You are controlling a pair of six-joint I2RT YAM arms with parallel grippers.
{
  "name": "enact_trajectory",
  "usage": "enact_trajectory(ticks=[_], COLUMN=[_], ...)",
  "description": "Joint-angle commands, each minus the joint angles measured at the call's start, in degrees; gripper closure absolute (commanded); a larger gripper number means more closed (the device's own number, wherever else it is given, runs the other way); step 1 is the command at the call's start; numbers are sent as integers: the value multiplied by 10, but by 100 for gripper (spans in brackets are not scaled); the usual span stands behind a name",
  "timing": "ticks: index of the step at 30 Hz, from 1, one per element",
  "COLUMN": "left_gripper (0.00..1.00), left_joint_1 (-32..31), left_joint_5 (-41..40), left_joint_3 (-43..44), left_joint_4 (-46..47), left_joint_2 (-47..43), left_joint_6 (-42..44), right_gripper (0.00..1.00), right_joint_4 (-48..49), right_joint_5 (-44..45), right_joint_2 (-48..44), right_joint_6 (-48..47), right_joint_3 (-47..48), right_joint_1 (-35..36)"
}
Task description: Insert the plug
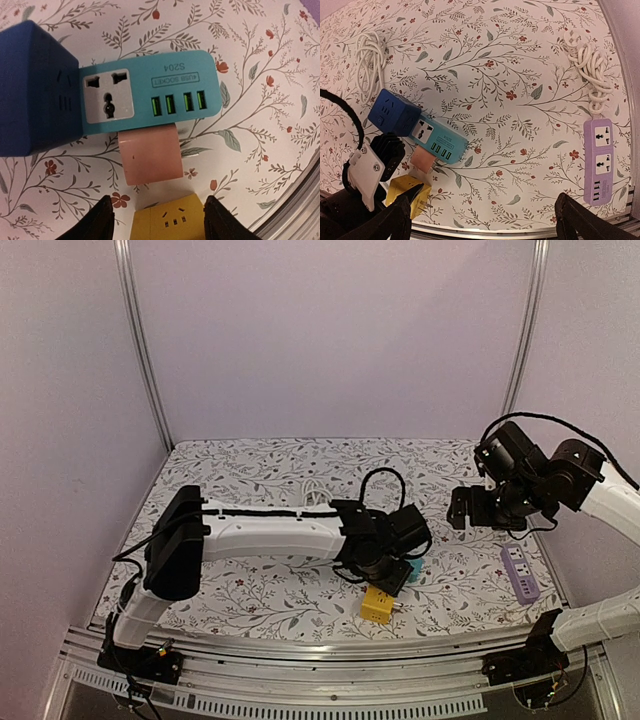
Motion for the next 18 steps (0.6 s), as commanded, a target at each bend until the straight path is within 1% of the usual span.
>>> enact_trajectory(ticks=[1,10,14,18], left_gripper=[39,40,42,49], left_joint_1=[-2,6,11,11], left_joint_5=[8,14,8,7], left_joint_3=[20,39,36,34], left_joint_4=[-19,-20,-18,-11], left_joint_2=[28,54,57,59], left_joint_6=[0,8,13,24], right_gripper=[1,1,1,1], right_joint_4=[-16,-20,-20,-20], right_joint_5=[0,-6,-9,-11], right_joint_2=[-6,1,2,5], right_joint_6=[-4,-7,-8,-9], right_joint_3=[18,25,28,29], right_joint_1=[-4,-4,-4,-4])
